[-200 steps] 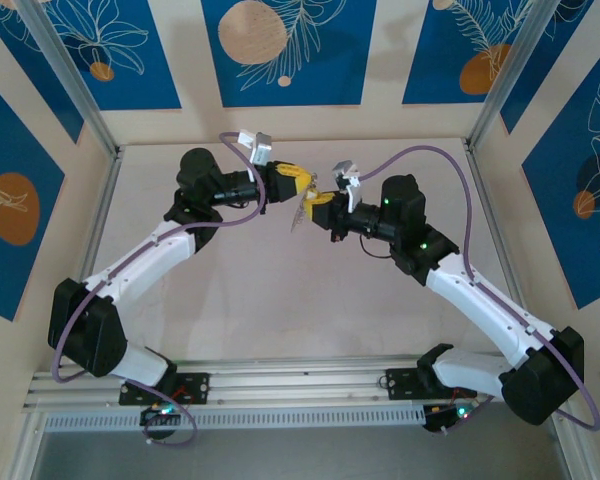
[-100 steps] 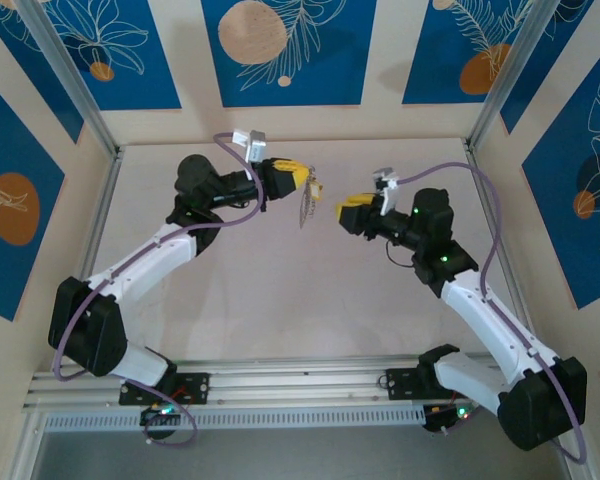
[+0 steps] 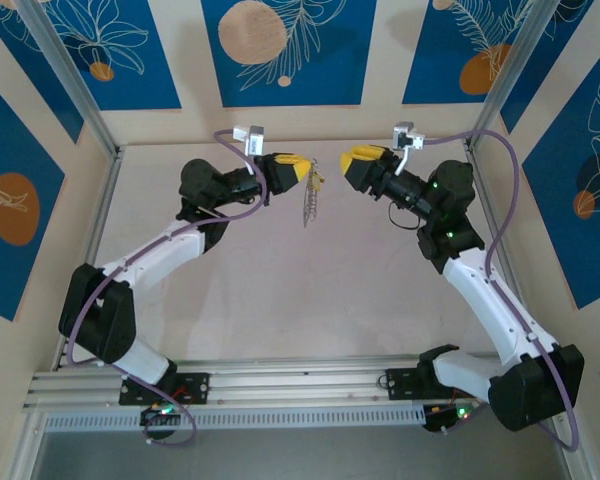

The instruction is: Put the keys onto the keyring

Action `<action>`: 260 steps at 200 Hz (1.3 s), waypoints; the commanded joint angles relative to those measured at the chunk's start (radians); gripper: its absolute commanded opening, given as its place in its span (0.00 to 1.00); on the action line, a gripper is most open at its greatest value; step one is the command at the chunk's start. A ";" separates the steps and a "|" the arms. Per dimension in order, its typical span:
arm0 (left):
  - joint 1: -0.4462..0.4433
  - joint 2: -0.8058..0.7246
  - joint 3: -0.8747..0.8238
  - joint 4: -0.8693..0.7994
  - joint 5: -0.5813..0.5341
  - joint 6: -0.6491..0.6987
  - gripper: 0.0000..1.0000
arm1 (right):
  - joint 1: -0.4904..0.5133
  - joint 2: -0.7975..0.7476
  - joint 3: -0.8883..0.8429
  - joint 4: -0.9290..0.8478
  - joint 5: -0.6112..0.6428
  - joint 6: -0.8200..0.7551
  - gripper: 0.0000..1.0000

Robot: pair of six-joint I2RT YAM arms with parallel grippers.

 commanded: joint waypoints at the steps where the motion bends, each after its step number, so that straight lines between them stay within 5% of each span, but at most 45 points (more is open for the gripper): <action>1: -0.006 -0.007 0.000 0.080 -0.011 -0.016 0.00 | 0.013 0.037 0.034 0.045 -0.016 0.040 0.50; 79: -0.007 0.003 0.028 0.069 0.001 -0.007 0.00 | 0.181 0.006 -0.009 -0.119 0.014 -0.122 0.23; 106: -0.006 0.007 0.041 0.060 0.007 -0.001 0.00 | 0.182 -0.044 -0.055 -0.143 0.026 -0.124 0.22; 192: -0.007 0.010 0.051 0.067 0.018 -0.016 0.00 | 0.010 -0.049 -0.018 -0.037 -0.022 0.027 0.52; 260: -0.007 0.016 0.032 0.135 0.000 -0.066 0.00 | 0.006 0.100 0.018 0.294 -0.161 0.230 0.54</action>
